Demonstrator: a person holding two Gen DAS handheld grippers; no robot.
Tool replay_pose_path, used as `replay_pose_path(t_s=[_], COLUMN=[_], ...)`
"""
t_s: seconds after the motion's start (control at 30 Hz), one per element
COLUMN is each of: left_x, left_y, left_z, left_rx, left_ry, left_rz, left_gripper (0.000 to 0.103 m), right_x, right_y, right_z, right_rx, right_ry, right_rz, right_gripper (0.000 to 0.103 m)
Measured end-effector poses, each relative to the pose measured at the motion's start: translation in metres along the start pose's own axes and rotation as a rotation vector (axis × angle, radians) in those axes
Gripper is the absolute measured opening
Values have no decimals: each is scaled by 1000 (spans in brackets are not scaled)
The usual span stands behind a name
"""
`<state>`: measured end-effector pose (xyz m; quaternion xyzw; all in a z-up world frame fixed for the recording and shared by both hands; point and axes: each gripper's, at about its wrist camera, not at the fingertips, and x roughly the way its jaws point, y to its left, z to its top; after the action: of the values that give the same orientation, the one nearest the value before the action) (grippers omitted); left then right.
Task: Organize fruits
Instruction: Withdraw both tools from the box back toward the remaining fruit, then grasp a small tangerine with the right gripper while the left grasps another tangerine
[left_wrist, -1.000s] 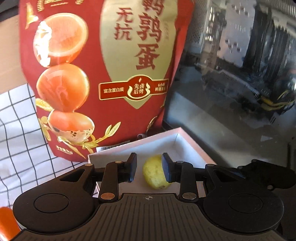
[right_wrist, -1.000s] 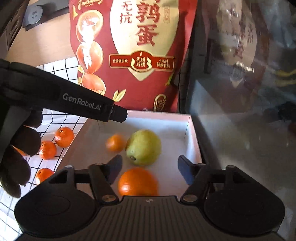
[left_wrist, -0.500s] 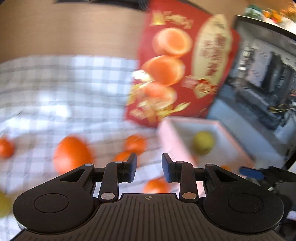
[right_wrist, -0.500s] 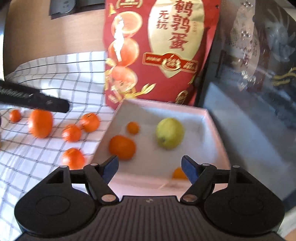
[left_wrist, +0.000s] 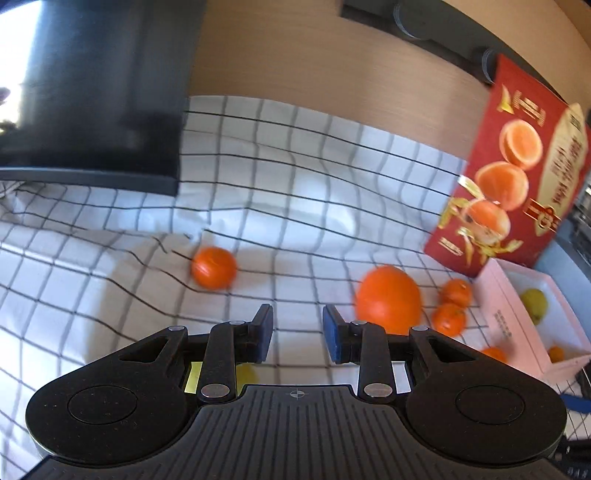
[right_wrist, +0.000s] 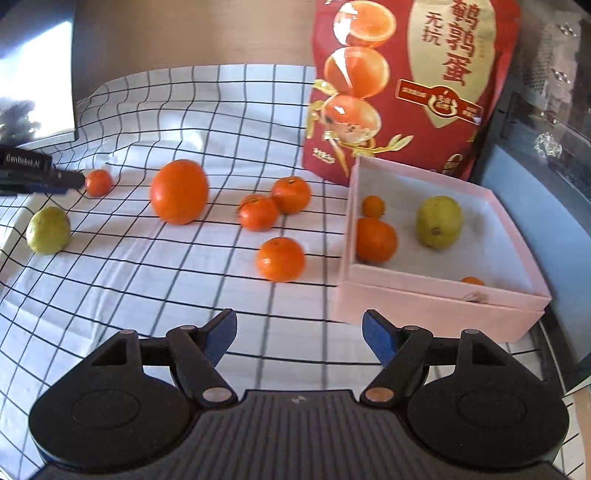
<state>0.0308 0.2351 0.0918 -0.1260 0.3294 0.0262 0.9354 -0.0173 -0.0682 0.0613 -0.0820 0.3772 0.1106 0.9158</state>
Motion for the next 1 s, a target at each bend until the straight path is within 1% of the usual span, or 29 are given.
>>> replay_pose_path(t_s=[0.03,0.1,0.17,0.2,0.27,0.3,0.37,0.4,0.43,0.53,0.63,0.7,0.77,0.87,0.9,0.93,1.0], left_x=[3,9,11,13,18,20,21,20,20,17,11,12,20,40,47,54,65], left_y=[3,-1,-14,-20,-32,-36,-39,-38,-35,-11,25,47,61,63,62,61,57], left_z=[5,12,13,13,11,9,6,4,4,10,20,27,33,40,42,44,46], left_rx=[4,34,79,95,113,125,147,152,151,95,-1,-41,-30,36,54,69,88], left_ry=[17,47,45,46,60,70,68,61,55,21,-35,-40,-5,65,80,96,115], left_rz=[-26,-106,-161,-178,-184,-178,-159,-145,-130,-74,22,55,71,71,73,74,89], left_gripper=[33,33,33,33,33,33,33,33,33,33,33,33,33,33,33,33,33], right_x=[0,-1,-1,0,2,3,10,13,18,33,56,72,81,88,91,93,93], right_y=[4,11,16,18,22,24,32,36,42,55,62,60,57,54,54,55,56], right_z=[-1,-3,-6,-6,-4,-1,9,13,19,29,38,42,44,45,45,45,45], right_rx=[1,4,4,3,-7,-16,-58,-85,-123,-193,-253,-261,-248,-230,-234,-237,-239], right_ry=[4,12,19,21,7,-11,-30,-38,-42,-49,-32,-11,6,29,35,40,43], right_rz=[-1,1,-3,-6,-14,-26,-70,-87,-96,-106,-163,-203,-214,-192,-190,-188,-190], right_gripper=[75,75,75,75,75,75,66,52,48,48,48,48,48,48,47,43,42])
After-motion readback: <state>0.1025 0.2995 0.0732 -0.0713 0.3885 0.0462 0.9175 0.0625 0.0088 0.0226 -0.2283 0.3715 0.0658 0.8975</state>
